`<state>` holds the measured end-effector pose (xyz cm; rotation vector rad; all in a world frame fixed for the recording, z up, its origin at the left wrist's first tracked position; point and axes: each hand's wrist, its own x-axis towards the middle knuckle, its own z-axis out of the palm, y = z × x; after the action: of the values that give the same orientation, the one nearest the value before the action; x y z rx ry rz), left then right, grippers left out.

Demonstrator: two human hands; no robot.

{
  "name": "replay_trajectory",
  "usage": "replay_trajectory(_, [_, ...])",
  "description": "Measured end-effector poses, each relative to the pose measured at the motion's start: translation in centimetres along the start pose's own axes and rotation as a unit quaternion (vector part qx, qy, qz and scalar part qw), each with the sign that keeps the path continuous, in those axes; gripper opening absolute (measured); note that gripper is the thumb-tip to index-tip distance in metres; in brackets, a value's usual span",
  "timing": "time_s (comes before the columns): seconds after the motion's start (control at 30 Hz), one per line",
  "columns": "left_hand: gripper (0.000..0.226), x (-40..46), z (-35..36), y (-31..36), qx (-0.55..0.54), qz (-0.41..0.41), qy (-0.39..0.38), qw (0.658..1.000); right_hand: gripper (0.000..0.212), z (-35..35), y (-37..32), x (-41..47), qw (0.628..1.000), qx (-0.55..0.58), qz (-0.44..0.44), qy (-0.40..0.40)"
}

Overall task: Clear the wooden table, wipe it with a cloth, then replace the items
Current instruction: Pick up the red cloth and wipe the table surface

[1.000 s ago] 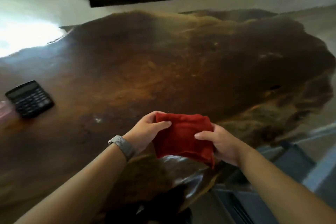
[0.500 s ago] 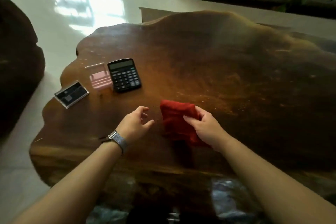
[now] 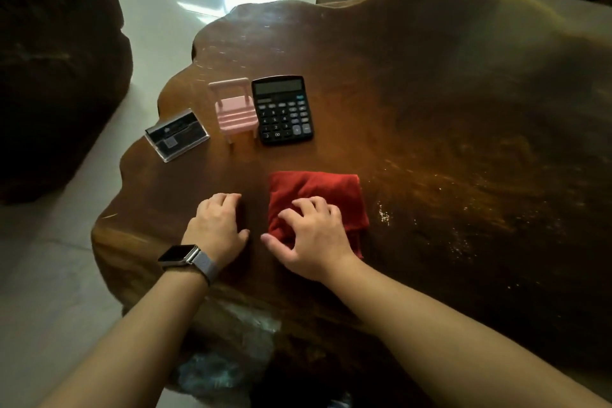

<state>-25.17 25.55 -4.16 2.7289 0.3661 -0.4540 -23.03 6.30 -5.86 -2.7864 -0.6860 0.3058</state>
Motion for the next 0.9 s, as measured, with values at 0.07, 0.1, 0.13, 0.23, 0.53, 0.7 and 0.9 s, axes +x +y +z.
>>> replay_trajectory(0.07, [0.079,-0.4,0.2,-0.6,0.008,-0.005,0.008,1.0,0.061,0.7,0.4,1.5,1.0,-0.001,0.021,0.023])
replay_trajectory(0.1, [0.085,-0.5,0.4,-0.9,0.014,-0.009,0.008,1.0,0.066,1.1,0.6,2.2,0.999,-0.013,0.03,0.006])
replay_trajectory(0.13, [0.09,-0.6,0.4,-1.0,0.019,-0.012,0.007,1.0,0.07,1.6,0.8,2.7,0.999,-0.025,0.034,-0.012])
replay_trajectory(0.23, [0.103,-0.7,0.6,-1.2,0.028,-0.006,0.005,1.0,0.077,2.9,1.1,3.1,0.998,-0.048,0.028,-0.019])
replay_trajectory(0.53, [0.112,-0.3,1.0,3.0,0.064,0.044,-0.002,0.997,0.071,2.4,5.8,0.4,0.998,-0.032,0.049,0.001])
replay_trajectory(0.7, [0.114,0.4,2.2,8.2,0.088,0.084,-0.032,0.992,0.067,1.2,12.2,-3.5,0.993,-0.032,0.111,0.016])
replay_trajectory(0.9, [0.124,1.0,4.2,15.9,0.119,0.127,-0.072,0.982,0.064,-0.6,20.8,-10.2,0.973,-0.022,0.225,0.04])
